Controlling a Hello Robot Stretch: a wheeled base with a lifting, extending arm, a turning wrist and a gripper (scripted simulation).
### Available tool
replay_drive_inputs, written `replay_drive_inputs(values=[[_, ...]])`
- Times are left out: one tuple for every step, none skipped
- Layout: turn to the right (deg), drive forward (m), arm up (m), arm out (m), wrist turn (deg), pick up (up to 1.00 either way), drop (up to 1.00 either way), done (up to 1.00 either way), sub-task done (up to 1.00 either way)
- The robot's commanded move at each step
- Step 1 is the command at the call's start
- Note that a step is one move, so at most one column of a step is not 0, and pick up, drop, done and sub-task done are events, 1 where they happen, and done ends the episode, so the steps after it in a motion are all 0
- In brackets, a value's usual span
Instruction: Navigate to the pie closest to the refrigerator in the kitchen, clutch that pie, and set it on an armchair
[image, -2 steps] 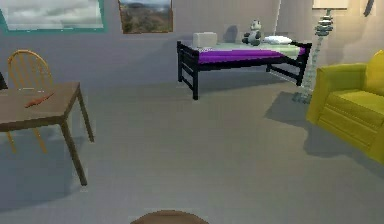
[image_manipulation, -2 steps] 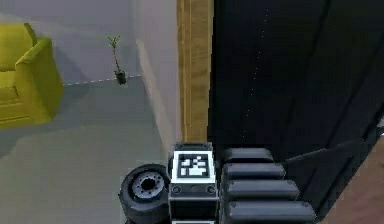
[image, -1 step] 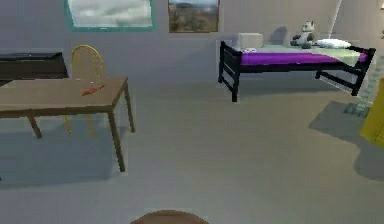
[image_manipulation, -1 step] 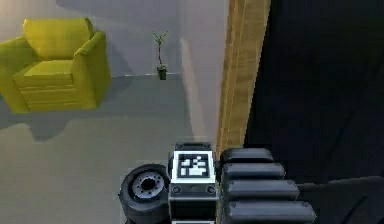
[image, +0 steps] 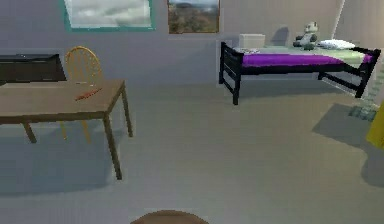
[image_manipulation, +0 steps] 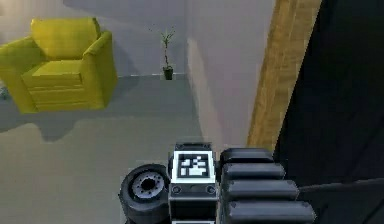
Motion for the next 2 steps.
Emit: replay_drive_inputs(values=[[45.0,0.00,0.00,0.00,0.0,0.00,0.00,0.00,0.00],[0.0,1.00,0.00,0.00,0.0,0.00,0.00,0.00,0.00]])
